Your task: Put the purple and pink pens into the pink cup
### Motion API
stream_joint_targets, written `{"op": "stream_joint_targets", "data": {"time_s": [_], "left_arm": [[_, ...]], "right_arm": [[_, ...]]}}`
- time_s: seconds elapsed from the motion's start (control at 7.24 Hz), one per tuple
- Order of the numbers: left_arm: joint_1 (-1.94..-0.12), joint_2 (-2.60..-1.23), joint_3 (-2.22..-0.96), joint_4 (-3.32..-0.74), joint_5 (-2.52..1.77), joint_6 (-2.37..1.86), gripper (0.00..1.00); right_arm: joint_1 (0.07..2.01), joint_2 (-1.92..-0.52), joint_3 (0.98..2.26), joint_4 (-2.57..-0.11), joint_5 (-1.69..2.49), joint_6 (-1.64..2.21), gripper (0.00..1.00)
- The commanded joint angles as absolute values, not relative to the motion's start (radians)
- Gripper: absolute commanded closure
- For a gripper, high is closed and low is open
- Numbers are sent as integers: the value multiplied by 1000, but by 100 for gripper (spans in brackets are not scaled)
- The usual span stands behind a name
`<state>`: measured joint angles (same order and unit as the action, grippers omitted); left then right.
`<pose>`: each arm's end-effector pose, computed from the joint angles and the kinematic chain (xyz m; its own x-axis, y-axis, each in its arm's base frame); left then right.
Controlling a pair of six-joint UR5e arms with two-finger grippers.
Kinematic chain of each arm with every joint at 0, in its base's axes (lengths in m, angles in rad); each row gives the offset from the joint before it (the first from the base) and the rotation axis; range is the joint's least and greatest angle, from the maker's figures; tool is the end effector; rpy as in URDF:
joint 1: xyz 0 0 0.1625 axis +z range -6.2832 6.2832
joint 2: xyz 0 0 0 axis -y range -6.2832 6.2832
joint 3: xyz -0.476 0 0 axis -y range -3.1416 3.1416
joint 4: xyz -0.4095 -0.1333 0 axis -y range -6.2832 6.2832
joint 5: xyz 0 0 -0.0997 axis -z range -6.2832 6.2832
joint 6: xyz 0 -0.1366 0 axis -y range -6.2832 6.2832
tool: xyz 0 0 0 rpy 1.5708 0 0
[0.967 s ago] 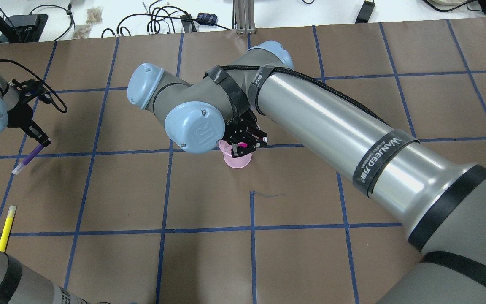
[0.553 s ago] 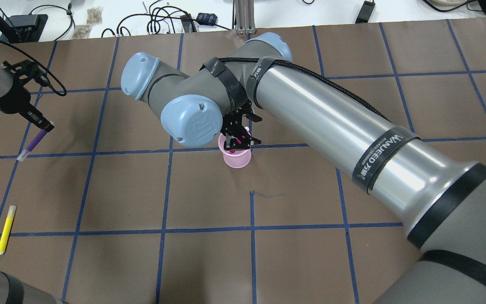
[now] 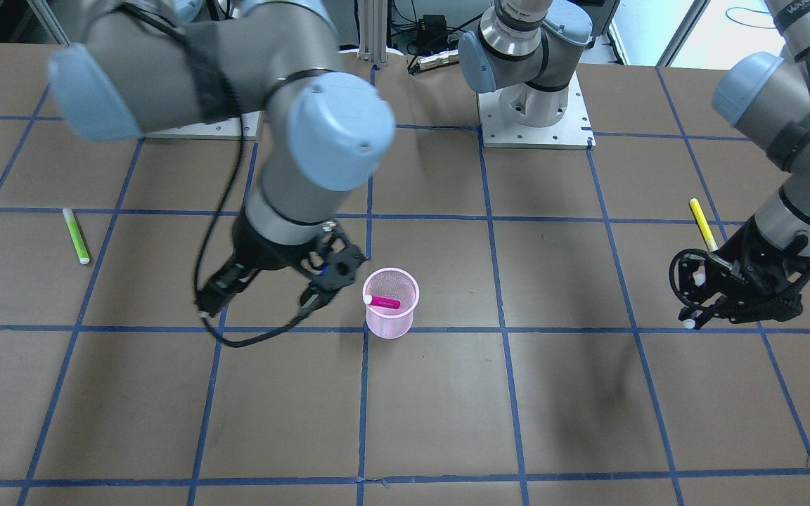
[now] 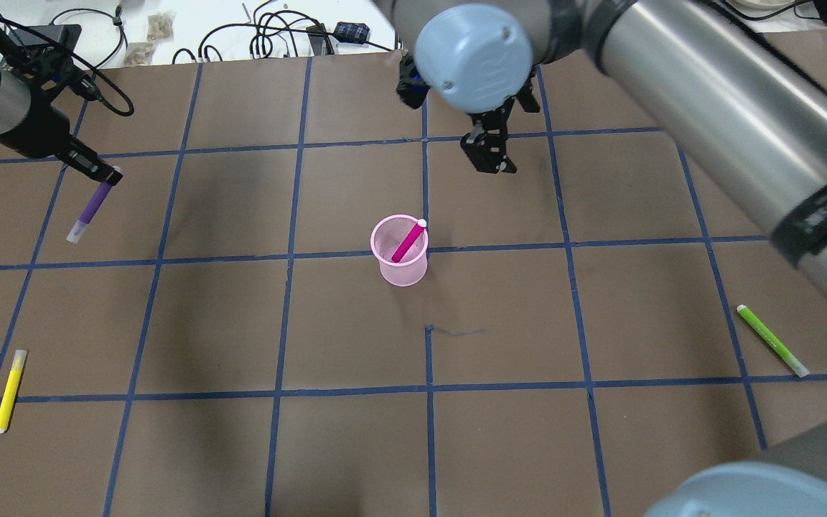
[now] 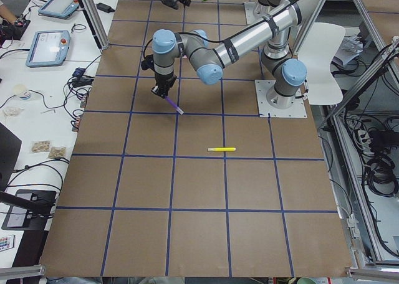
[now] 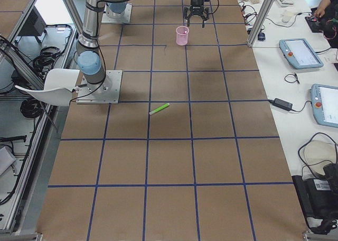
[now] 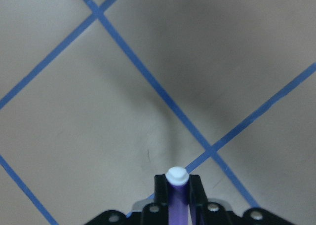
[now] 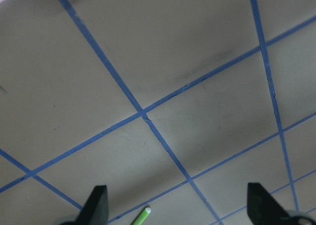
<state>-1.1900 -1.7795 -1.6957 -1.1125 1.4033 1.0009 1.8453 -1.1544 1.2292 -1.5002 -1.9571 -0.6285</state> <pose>0.0786 -0.6162 0.3728 -0.8085 0.5882 -0.0155 0.5782 0.7893 -0.2064 0.2634 -0.6335 0.4276 -0.5516 -0.8056 0.2164 -0.7325 0.5919 0.3364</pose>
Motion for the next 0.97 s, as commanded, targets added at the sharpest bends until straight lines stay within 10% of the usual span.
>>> {"op": "stream_joint_targets", "data": {"time_s": [0.0,0.83], "left_arm": [[-1325,-1726,-1706,-1106,1249,814,100],[-1639,-1701,-1940,-555,1166,348,100]], "right_arm": [[1627,-1245,1236,-1483,-1728,-478,0],[1535,-1325,1270,-1396,-1536,26,0]]}}
